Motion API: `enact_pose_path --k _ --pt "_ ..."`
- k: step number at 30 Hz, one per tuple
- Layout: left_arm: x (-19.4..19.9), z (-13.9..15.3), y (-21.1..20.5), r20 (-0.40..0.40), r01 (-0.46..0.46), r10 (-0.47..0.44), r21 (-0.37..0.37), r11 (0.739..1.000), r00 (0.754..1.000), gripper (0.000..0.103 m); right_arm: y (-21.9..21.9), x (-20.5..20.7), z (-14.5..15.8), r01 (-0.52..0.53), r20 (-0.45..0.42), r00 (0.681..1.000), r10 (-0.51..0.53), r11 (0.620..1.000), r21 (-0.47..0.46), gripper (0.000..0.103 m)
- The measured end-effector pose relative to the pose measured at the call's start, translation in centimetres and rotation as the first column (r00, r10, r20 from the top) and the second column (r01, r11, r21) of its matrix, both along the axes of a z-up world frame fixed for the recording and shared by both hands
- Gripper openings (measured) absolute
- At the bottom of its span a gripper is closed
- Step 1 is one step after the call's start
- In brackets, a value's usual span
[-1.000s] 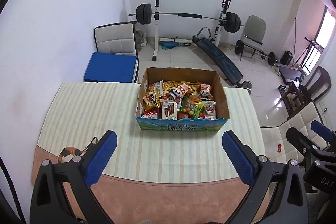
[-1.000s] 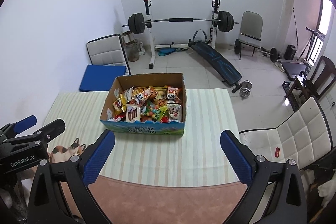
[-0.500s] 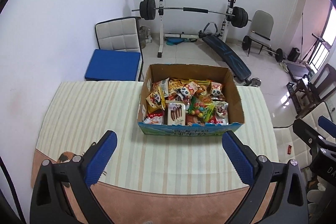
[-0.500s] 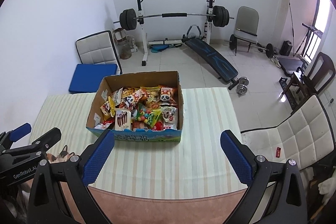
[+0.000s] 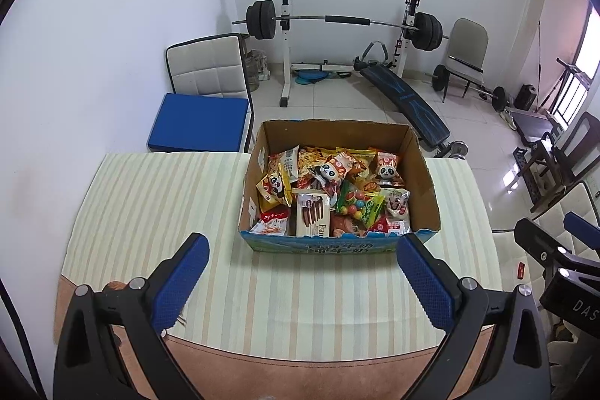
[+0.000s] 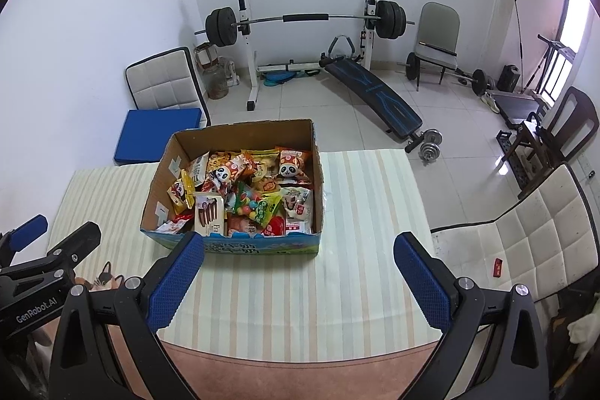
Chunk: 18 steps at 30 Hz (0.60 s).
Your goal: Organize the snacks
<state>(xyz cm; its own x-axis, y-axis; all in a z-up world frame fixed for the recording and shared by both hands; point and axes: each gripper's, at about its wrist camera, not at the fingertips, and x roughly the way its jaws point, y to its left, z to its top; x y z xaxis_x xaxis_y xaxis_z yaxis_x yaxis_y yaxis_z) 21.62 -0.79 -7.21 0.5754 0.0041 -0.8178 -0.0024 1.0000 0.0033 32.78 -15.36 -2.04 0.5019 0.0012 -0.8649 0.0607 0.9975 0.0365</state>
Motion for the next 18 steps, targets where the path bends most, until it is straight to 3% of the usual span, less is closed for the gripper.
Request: enact_pose_path --k 5,18 --pt "0.04 0.14 -0.28 0.019 0.000 0.000 0.028 1.000 1.000 0.103 0.00 0.04 -0.03 -0.001 0.001 1.000 0.001 1.000 0.000 0.103" --pt "0.07 -0.11 -0.35 0.016 0.006 -0.007 0.013 1.000 1.000 0.103 -0.01 0.41 -0.25 -0.001 0.006 1.000 0.001 1.000 -0.001 0.103"
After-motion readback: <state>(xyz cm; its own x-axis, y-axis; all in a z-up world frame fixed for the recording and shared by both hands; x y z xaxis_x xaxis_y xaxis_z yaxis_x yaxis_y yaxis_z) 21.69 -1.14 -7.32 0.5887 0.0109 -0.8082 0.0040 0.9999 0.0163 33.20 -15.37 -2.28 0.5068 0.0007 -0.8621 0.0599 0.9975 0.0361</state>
